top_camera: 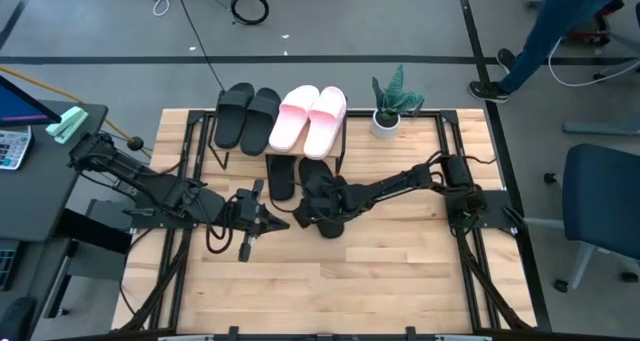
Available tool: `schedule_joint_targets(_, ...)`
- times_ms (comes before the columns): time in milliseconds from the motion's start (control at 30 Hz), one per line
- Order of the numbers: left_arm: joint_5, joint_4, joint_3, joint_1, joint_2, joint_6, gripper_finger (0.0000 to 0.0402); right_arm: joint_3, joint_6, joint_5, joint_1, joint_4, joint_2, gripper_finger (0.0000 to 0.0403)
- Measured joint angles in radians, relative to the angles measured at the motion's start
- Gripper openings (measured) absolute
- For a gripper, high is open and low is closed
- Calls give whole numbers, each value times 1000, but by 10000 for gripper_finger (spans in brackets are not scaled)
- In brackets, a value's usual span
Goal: Pick and place slides into the shelf
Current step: Put the black slipper under the shelf
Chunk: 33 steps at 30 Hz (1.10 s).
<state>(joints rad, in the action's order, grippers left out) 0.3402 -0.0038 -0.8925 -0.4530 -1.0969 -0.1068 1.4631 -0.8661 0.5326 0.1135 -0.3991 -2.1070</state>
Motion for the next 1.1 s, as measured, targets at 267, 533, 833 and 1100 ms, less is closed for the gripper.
schedule_joint_targets(267, 0, -2, 0, 0, 0, -5, 19, 1, 62, 0, 3, 5, 38, 87)
schedule_joint_targets(533, 0, -6, 0, 0, 0, -6, 10, 1, 108, 2, 13, 0, 39, 96)
schedule_joint_targets(833, 0, -8, 0, 0, 0, -12, 22, 1, 98, -8, 84, -16, 40, 96)
schedule_joint_targets(1100, 0, -9, 0, 0, 0, -11, 12, 1, -44, -8, 216, -160, 40, 60)
